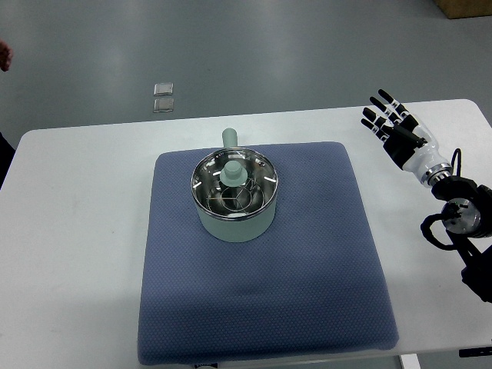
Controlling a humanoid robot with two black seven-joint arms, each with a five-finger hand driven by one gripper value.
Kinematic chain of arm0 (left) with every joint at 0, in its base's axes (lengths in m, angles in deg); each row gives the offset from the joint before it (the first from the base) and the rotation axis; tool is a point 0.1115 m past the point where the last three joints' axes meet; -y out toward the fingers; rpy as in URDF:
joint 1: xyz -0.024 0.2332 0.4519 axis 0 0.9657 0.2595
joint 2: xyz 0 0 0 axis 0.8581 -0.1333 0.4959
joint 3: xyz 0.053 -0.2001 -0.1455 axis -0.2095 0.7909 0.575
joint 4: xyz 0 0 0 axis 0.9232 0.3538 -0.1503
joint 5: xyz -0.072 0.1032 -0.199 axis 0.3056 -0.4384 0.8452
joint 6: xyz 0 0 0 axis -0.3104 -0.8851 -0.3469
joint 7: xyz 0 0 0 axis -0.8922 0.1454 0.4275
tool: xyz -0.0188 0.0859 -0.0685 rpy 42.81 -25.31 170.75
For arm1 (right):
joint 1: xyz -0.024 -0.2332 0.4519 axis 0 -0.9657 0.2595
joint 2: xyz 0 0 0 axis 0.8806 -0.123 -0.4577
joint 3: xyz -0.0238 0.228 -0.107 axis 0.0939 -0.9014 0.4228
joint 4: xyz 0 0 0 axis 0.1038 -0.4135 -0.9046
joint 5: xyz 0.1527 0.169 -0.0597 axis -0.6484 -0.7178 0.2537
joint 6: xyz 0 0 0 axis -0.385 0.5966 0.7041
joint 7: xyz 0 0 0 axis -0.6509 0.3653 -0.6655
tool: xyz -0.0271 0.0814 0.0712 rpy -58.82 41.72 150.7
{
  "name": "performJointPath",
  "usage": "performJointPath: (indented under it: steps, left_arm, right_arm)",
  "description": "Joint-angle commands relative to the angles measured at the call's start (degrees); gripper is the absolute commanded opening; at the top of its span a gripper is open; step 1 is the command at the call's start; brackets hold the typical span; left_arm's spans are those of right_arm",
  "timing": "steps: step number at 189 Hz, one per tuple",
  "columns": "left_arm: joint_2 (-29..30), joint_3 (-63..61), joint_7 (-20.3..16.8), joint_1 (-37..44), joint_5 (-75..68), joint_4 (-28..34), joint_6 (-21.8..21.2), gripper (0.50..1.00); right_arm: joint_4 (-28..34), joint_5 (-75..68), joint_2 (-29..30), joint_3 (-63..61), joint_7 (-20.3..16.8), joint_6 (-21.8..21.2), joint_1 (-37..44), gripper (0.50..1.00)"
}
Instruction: Open lid and place right of pot
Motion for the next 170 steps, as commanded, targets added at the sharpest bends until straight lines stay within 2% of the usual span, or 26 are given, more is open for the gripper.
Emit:
performJointPath:
  steps: [1,109,170]
  left_arm:
    - [0.00,0.03,-0.01,0.00,0.00,0.03,0.01,1.000]
    - [0.00,0.03,-0.01,0.00,0.00,0.03,0.01,1.000]
    - [0.00,0.03,-0.01,0.00,0.00,0.03,0.01,1.000]
  right_arm:
    - [0.00,0.01,-0.16,0.05,-0.06,-0.02,0.18,0.928]
    - [0.09,0.27,-0.60,0.05,0.03,-0.11,0.62,0.930]
    - [1.41,0.97,-5.43,6.91,1.43,-1.51,4.39,0.926]
